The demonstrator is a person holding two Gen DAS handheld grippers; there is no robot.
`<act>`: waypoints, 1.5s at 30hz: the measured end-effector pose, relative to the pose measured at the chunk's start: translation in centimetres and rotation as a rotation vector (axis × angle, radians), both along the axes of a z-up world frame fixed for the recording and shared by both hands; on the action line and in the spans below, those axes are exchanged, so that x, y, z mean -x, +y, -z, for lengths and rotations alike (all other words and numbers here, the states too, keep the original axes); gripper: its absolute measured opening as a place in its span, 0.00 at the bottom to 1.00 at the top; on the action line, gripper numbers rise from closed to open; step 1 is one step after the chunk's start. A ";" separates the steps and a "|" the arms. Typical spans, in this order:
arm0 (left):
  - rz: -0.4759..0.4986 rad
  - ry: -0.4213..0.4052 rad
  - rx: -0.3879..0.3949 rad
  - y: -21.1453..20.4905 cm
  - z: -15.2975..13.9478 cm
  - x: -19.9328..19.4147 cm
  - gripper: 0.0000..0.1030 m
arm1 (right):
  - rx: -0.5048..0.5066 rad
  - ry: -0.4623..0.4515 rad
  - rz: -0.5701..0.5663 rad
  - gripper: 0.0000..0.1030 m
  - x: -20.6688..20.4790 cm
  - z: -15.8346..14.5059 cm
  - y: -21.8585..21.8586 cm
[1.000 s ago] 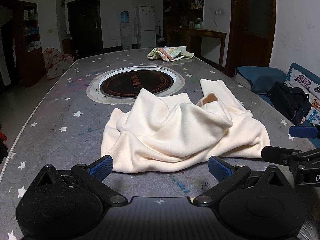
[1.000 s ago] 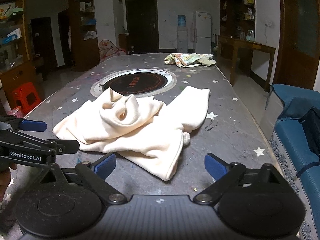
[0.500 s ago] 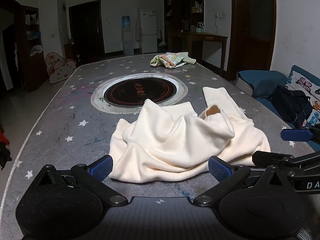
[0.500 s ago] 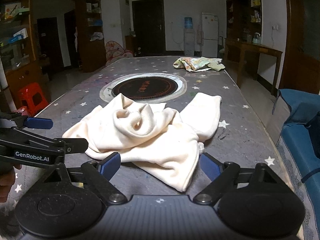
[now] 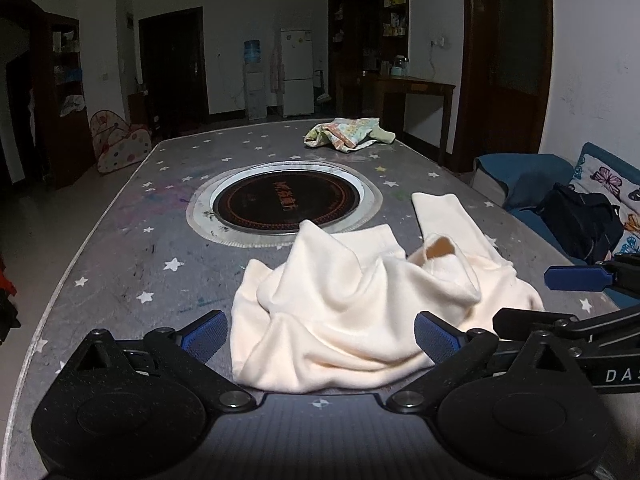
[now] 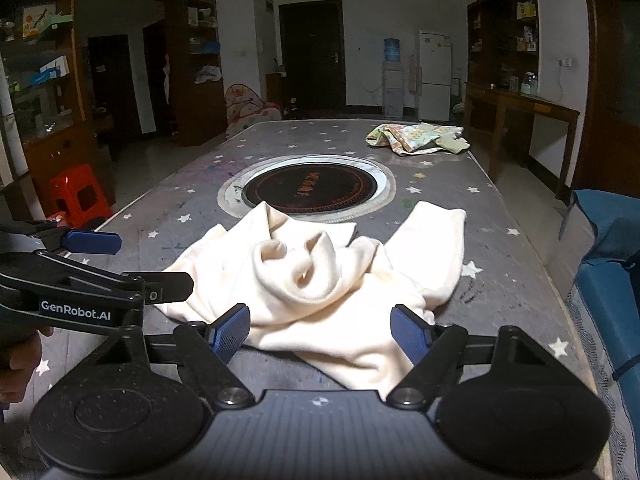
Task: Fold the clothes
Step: 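Grasp the shirt edge with the right gripper while the left gripper grasps beside it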
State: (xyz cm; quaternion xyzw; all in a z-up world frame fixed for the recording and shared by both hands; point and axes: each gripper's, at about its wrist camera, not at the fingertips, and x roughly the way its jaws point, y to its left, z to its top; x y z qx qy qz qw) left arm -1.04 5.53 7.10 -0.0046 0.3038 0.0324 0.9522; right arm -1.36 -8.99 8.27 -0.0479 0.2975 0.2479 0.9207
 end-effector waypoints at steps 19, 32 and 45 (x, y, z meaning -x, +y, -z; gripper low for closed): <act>-0.015 0.041 -0.008 0.8 0.7 -3.5 0.92 | -0.045 0.022 -0.025 0.55 -4.4 0.1 1.0; -0.042 0.052 0.011 1.3 0.1 -6.3 0.92 | -0.044 0.050 -0.042 0.49 -6.2 1.1 1.5; -0.103 0.128 0.097 2.0 0.7 -12.8 0.88 | -0.091 0.061 -0.028 0.47 -7.4 0.9 0.5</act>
